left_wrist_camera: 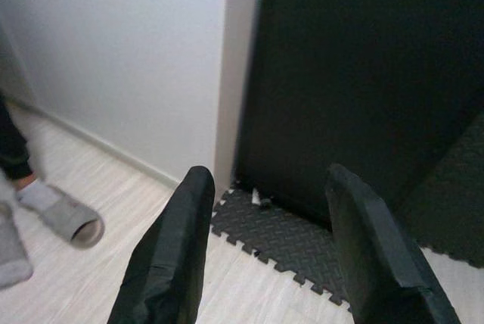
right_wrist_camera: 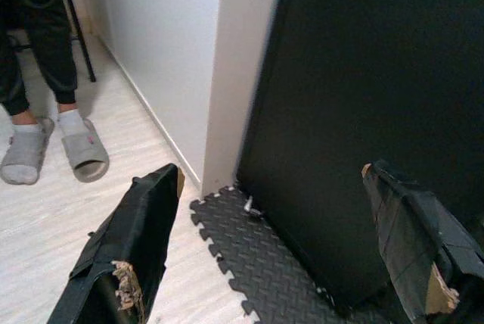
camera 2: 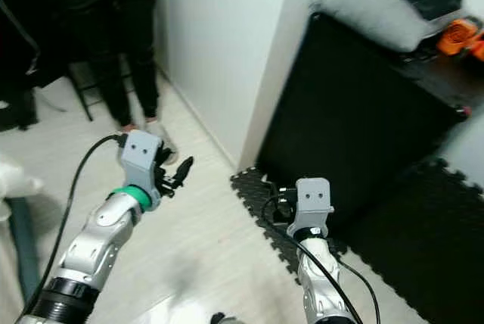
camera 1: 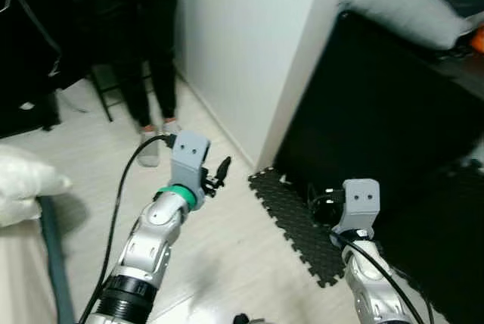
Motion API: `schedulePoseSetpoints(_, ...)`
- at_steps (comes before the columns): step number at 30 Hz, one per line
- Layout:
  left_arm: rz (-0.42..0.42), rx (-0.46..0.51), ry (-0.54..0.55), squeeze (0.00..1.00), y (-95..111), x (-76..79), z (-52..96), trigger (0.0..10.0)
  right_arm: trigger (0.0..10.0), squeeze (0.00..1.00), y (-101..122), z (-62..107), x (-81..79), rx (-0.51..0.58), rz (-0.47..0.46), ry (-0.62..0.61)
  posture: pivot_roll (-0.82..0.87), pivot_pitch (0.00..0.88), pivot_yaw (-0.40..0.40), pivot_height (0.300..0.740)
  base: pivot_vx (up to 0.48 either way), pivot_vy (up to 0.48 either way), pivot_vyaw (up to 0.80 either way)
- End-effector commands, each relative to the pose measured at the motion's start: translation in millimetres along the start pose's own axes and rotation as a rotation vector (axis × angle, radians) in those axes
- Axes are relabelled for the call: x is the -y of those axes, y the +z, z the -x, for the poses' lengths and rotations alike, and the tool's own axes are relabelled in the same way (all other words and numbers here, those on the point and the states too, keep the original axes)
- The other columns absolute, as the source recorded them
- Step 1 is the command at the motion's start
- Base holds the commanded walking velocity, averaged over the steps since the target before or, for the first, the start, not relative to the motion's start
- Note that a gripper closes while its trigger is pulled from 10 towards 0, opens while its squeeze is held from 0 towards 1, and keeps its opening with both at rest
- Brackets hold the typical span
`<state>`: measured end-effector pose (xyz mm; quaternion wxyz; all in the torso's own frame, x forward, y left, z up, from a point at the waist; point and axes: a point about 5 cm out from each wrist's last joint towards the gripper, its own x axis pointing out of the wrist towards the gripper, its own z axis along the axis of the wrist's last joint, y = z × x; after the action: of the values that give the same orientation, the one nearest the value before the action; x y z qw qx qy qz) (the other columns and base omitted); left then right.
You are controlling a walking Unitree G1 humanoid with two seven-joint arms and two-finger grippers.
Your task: Clean up the room
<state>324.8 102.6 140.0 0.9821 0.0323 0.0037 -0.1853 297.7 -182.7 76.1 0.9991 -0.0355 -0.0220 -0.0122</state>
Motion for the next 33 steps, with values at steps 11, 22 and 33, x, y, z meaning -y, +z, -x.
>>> schedulePoseSetpoints(11,-0.062,-0.014,0.021,0.00,-5.4,-5.1,2.9,10.0,10.0,0.00,5.7,-3.7,-10.0,0.042,-0.015,0.016,0.00,0.105,0.009,0.726,0.355,0.000,-0.44)
schedulePoseSetpoints(22,-0.078,-0.008,0.031,0.00,-3.0,-10.9,2.7,10.0,10.0,0.00,9.8,-5.1,-17.8,0.065,-0.037,0.035,0.01,0.104,0.016,0.726,0.446,0.000,0.00)
schedulePoseSetpoints(33,-0.078,-0.007,0.031,0.00,-3.1,-10.8,2.7,10.0,10.0,0.00,9.3,-5.0,-17.5,0.064,-0.019,0.043,0.01,0.109,0.014,0.726,0.437,0.000,0.00)
